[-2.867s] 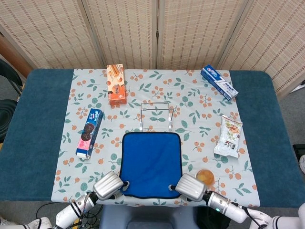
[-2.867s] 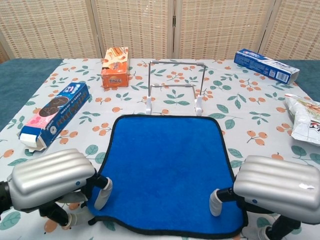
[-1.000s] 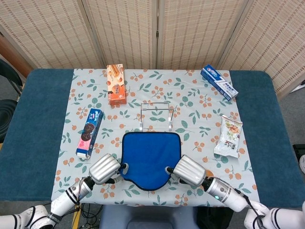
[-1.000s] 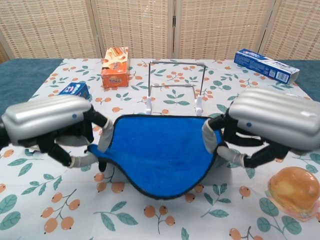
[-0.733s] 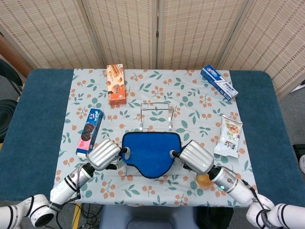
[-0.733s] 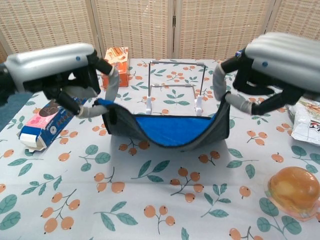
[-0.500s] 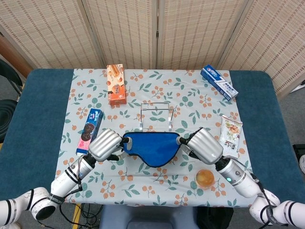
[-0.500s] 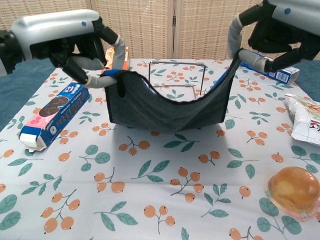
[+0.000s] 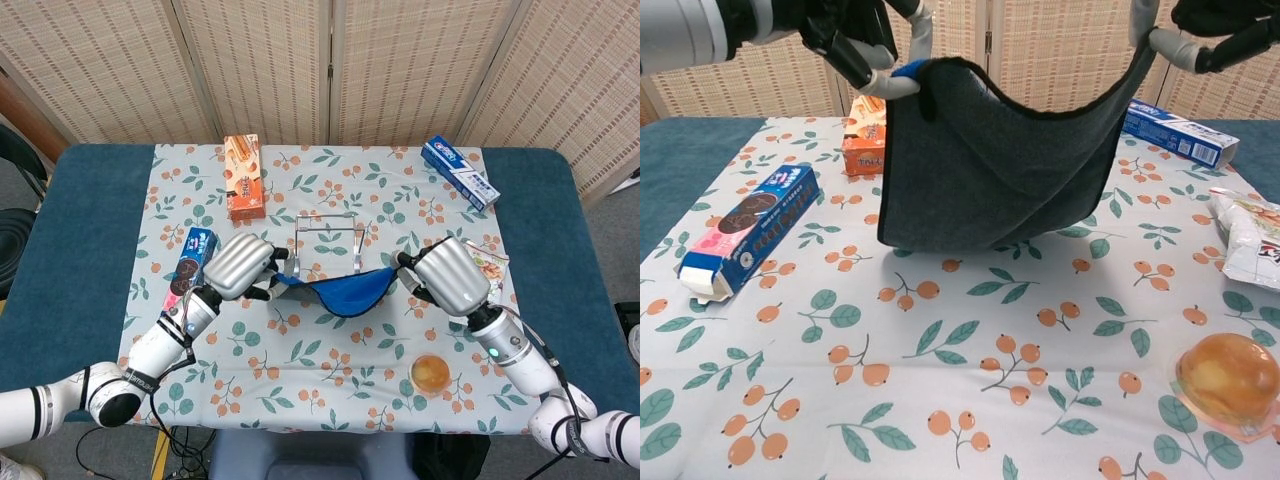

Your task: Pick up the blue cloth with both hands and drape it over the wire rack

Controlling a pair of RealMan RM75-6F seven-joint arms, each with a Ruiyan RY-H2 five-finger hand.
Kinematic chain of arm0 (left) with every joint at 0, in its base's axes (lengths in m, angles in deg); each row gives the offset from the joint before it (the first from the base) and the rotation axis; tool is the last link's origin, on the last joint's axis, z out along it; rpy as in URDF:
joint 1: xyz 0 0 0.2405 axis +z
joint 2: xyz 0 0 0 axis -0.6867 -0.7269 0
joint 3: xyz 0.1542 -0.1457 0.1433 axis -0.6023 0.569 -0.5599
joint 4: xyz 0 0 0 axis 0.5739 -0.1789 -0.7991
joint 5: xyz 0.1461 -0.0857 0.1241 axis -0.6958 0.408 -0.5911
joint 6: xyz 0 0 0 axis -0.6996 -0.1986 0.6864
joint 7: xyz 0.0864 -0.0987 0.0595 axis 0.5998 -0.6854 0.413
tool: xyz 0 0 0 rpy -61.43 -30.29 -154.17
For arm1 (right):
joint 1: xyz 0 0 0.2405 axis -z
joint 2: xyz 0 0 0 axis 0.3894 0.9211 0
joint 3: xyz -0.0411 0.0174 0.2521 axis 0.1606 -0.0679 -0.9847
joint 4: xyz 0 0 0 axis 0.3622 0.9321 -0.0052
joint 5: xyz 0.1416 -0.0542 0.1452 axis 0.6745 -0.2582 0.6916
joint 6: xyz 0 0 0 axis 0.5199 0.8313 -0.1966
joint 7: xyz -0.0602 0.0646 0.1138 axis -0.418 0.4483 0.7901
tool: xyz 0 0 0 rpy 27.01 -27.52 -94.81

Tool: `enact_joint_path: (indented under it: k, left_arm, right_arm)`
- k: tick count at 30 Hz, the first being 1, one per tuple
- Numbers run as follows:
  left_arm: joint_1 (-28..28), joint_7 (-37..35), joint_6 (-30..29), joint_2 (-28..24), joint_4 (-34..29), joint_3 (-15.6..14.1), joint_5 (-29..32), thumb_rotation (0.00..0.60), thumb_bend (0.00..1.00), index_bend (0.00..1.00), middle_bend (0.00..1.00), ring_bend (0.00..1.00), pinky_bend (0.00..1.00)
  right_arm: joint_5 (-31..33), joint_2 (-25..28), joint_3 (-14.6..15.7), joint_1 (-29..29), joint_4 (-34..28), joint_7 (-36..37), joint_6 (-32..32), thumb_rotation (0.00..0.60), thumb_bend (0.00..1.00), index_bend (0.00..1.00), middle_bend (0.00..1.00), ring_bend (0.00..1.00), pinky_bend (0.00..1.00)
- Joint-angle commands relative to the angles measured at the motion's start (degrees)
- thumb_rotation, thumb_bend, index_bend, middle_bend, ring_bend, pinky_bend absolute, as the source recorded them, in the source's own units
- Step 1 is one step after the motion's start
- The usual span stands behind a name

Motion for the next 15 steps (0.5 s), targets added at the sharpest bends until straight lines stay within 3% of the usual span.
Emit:
enact_joint_path:
  k: [1,15]
  left_arm:
    - [-2.59,2.88,1.04,1.01,1.98,1.28,4.75,0.6,0.37,0.59,1.0,0.96,1.0]
    - [-8.66,8.39,0.37,5.64,11.38,2.3,17.28,0.6,0.37,0.59,1.0,0.96,1.0]
  right_arm:
    - [1.79,-0.32,-1.16,-0.66,1.31,-0.12,-1.08,0.6,0.55,0.73,0.94,0.91,1.0]
    - [11.54,-4.6,-5.97,-5.39,8.42,-2.55,-8.01,0.6,0.55,0.73,0.94,0.91,1.0]
